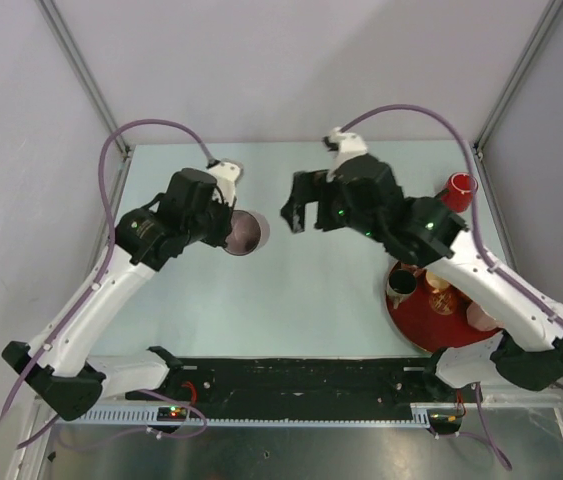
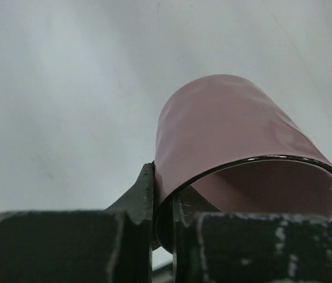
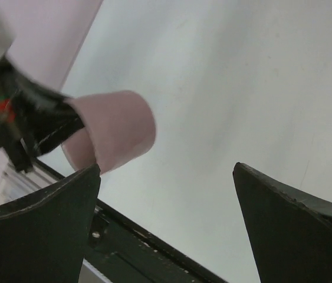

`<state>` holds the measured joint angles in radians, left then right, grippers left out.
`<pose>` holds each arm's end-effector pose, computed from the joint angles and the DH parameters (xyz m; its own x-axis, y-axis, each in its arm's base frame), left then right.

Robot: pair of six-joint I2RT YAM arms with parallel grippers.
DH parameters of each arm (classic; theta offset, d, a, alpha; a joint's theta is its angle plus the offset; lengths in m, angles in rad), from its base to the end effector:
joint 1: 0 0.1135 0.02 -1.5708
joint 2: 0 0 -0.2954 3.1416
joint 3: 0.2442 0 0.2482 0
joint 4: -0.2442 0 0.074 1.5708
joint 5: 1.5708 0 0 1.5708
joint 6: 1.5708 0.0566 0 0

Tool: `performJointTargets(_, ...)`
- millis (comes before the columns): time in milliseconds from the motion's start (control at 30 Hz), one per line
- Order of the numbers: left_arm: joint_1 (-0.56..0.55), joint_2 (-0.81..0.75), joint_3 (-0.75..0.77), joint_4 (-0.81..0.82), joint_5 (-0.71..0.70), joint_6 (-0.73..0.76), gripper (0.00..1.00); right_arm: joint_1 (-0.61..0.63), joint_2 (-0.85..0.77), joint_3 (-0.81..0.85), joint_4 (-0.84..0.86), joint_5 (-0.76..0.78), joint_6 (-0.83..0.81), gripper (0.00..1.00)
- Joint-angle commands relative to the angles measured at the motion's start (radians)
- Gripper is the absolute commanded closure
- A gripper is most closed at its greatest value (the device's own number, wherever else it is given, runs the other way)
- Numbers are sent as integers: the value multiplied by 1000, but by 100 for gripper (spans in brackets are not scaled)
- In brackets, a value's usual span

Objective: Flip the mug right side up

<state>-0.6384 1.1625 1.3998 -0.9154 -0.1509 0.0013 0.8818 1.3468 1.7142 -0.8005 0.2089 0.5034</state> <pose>0.1849 -0.1266 0.4180 -0.5031 0.3750 -0.7786 0.4958 0.8632 0.0953 0.1839 0.2048 0.4897 -0.5403 0.0864 -0.8371 -0.4279 0.8283 0.3616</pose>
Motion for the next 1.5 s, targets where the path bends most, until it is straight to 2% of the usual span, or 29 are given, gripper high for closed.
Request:
performJointTargets(0, 50, 6, 80, -102, 74, -466, 100, 165, 56, 29, 111, 155, -190, 0)
performJointTargets(200, 52, 18, 63, -119, 94, -520, 100, 249, 243, 228, -25, 216, -295, 2)
performJointTargets(433, 54, 20, 83, -122, 104, -525, 100, 248, 419, 370, -203, 257, -302, 19)
performJointTargets(533, 53, 20, 90, -123, 109, -521, 100, 244, 445, 371, -218, 252, -319, 24)
performJointTargets(600, 52, 23, 96, -123, 113, -521, 100, 234, 457, 360, -220, 239, -323, 36)
performJointTargets(700, 53, 27, 108, -122, 120, -513, 100, 206, 468, 358, -252, 229, -304, 73)
performJointTargets(767, 54, 30, 122, -120, 153, -491, 99, 188, 456, 343, -270, 228, -287, 91)
performJointTargets(833, 57, 41, 143, -120, 207, -450, 78, 169, 415, 307, -274, 228, -276, 98)
performJointTargets(867, 58, 44, 153, -120, 240, -424, 64, 156, 394, 275, -272, 223, -267, 99)
performJointTargets(900, 61, 44, 163, -119, 263, -405, 54, 144, 366, 251, -269, 211, -259, 99)
performJointTargets(933, 61, 43, 169, -119, 290, -381, 44, 131, 341, 218, -266, 203, -244, 100)
performJointTargets(1000, 65, 35, 178, -118, 324, -355, 32, 111, 289, 161, -266, 196, -213, 100)
performJointTargets(1067, 70, 23, 188, -118, 349, -336, 26, 91, 236, 97, -276, 203, -175, 100)
performJointTargets(1200, 74, 5, 225, -118, 377, -294, 21, 44, 114, -37, -285, 204, -91, 100)
performJointTargets(1333, 85, -1, 251, -118, 358, -253, 18, 2, -33, -171, -400, 230, 90, 100)
performJointTargets(1467, 129, -12, 230, -109, 345, -219, 16, -104, -256, -388, -479, 122, 276, 100)
